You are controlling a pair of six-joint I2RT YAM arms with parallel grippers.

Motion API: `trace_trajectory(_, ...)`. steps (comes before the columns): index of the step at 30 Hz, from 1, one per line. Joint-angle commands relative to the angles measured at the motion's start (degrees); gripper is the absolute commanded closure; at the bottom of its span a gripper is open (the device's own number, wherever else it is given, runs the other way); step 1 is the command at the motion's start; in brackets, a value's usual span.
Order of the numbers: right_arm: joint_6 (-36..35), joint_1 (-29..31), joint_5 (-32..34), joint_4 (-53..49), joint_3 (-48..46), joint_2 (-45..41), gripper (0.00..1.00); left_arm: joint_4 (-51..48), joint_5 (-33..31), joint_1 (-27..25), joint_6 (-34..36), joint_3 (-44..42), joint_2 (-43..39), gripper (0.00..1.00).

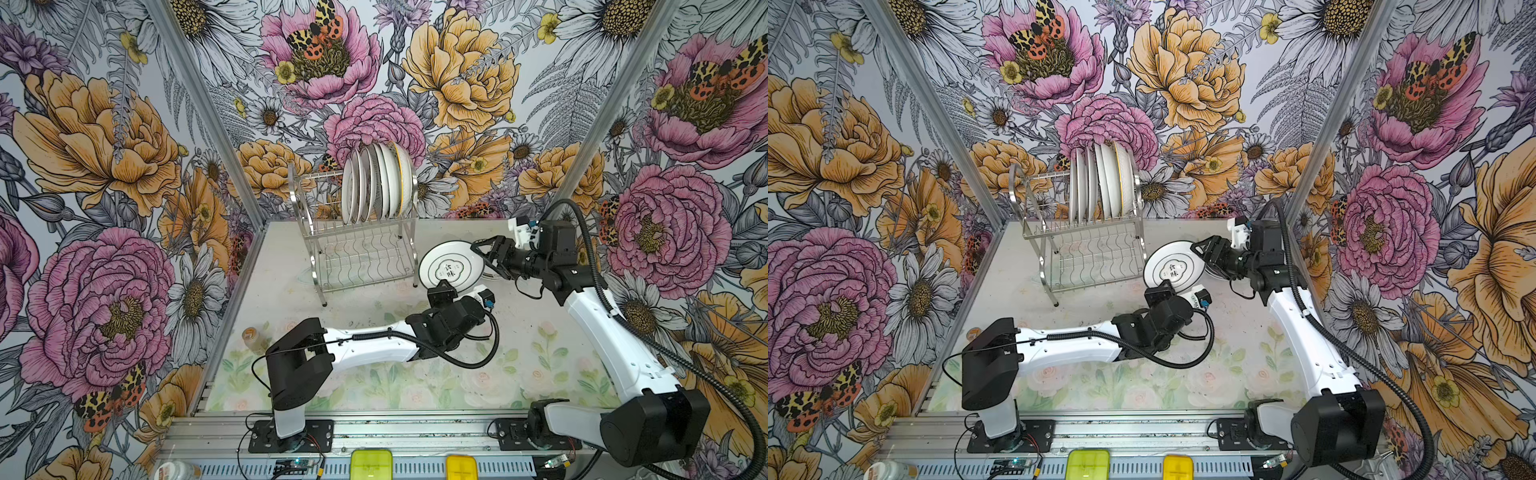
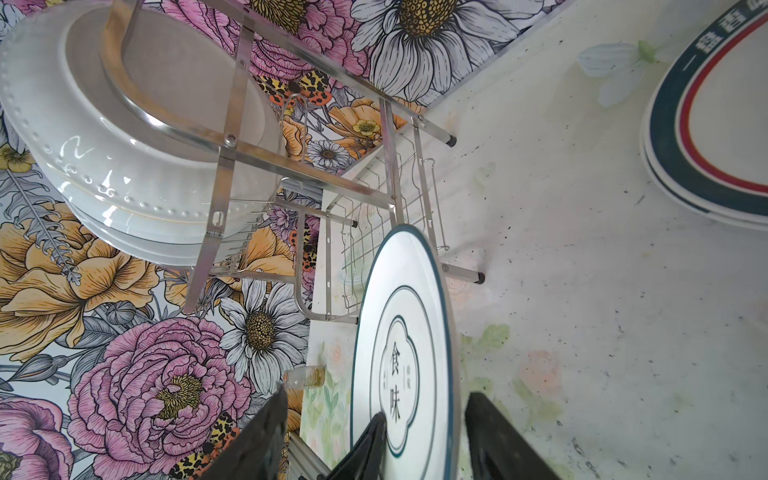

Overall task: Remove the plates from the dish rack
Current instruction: 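Carry the plate toward the right gripper while the right gripper grasps its rim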

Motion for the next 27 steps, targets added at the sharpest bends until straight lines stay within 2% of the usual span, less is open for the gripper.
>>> trace_trajectory(1,-1.9,0.3,1.9,0.0,-0.6,-0.2,0.32,5.3,-2.4,0.9,2.6,2.2,-0.3,1.00)
trace_trajectory(4,-1.9,0.3,1.9,0.1,-1.6,-0.1,0.35,6.8,-2.4,1.3,4.1,2.5,-0.2,1.00)
trace_trajectory(7,-1.8,0.3,2.0,0.2,-1.6,-0.1,0.41,7.9,-2.4,1.3,5.3,3.1,0.1,1.00)
trace_trajectory(11,-1.5,0.6,2.2,0.2,-2.1,-0.4,0.45,10.7,-2.6,1.6,7.4,3.9,3.3,1.00)
trace_trajectory(27,-1.5,0.8,3.4,0.3,-3.3,0.4,0.69,11.6,-2.1,1.4,8.8,7.5,5.7,1.00)
